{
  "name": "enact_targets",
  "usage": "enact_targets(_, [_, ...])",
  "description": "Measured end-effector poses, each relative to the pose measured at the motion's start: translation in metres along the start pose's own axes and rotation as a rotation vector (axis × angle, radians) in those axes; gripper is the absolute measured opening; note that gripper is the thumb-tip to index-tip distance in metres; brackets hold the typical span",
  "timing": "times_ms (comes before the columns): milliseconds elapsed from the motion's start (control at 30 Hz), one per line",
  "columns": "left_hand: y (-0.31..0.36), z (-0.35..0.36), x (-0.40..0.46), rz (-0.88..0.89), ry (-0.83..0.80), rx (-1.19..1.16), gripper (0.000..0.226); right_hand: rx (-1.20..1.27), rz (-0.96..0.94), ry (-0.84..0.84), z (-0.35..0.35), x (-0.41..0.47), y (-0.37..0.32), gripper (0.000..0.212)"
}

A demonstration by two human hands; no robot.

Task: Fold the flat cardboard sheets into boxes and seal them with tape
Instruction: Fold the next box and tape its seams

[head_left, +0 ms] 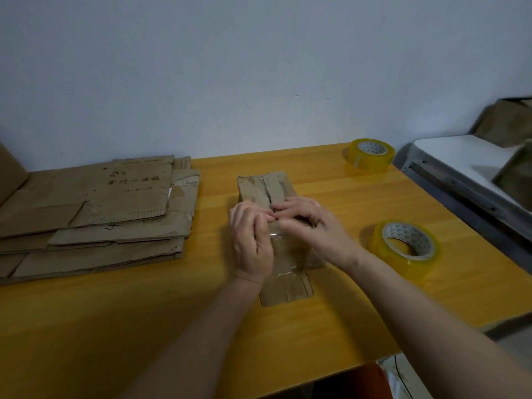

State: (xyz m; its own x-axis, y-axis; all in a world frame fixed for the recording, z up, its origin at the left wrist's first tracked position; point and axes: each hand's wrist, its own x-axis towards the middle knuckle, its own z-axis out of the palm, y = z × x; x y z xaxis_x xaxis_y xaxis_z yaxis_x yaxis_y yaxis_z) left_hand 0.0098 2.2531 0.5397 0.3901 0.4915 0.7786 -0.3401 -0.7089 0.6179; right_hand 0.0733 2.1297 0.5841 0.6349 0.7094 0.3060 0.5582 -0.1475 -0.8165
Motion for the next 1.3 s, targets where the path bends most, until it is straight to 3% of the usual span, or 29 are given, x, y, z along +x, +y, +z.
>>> enact_targets(100, [-0.004, 0.001, -0.001, 0.014, -0.001, 0.008, 0.041, -0.041, 0.033, 0.184, 0.011, 0.011, 0.002, 0.044])
enact_targets(200, [-0.007, 0.001, -0.002, 0.025, -0.003, 0.016, 0.041, -0.152, -0.089, 0.267, 0.025, 0.017, 0.008, 0.051])
enact_targets(367, [-0.010, 0.007, -0.004, 0.067, 0.010, 0.003, 0.041, -0.277, -0.272, 0.153, 0.012, 0.020, 0.027, 0.052])
enact_targets(467, [-0.015, 0.010, -0.005, 0.113, -0.001, -0.001, 0.037, -0.367, -0.341, 0.099, 0.005, 0.022, 0.032, 0.065])
enact_targets(600, [-0.022, 0.011, -0.008, 0.147, -0.030, 0.002, 0.053, -0.523, -0.441, 0.002, -0.005, 0.025, 0.034, 0.076])
enact_targets(767, [-0.028, -0.002, -0.010, 0.250, -0.190, 0.065, 0.043, -0.634, -0.341, -0.217, -0.024, 0.027, 0.023, 0.086])
enact_targets(867, [-0.026, -0.020, -0.008, 0.264, -0.369, 0.196, 0.049, -0.571, -0.225, -0.224, -0.022, 0.023, 0.018, 0.081])
enact_targets(1000, [-0.012, -0.048, 0.001, 0.111, -0.565, 0.291, 0.057, -0.309, -0.011, -0.136, -0.010, 0.005, 0.011, 0.072])
enact_targets(1167, [0.032, -0.055, -0.002, -0.188, -0.220, 0.452, 0.028, -0.441, -0.049, 0.019, 0.016, -0.012, -0.006, 0.076])
enact_targets(1233, [0.049, -0.051, -0.005, -0.299, -0.224, 0.476, 0.031, -0.423, -0.102, 0.012, 0.025, -0.018, -0.014, 0.073])
enact_targets(1300, [0.057, -0.049, -0.006, -0.386, -0.345, 0.620, 0.045, -0.405, -0.143, -0.038, 0.030, -0.023, -0.018, 0.072])
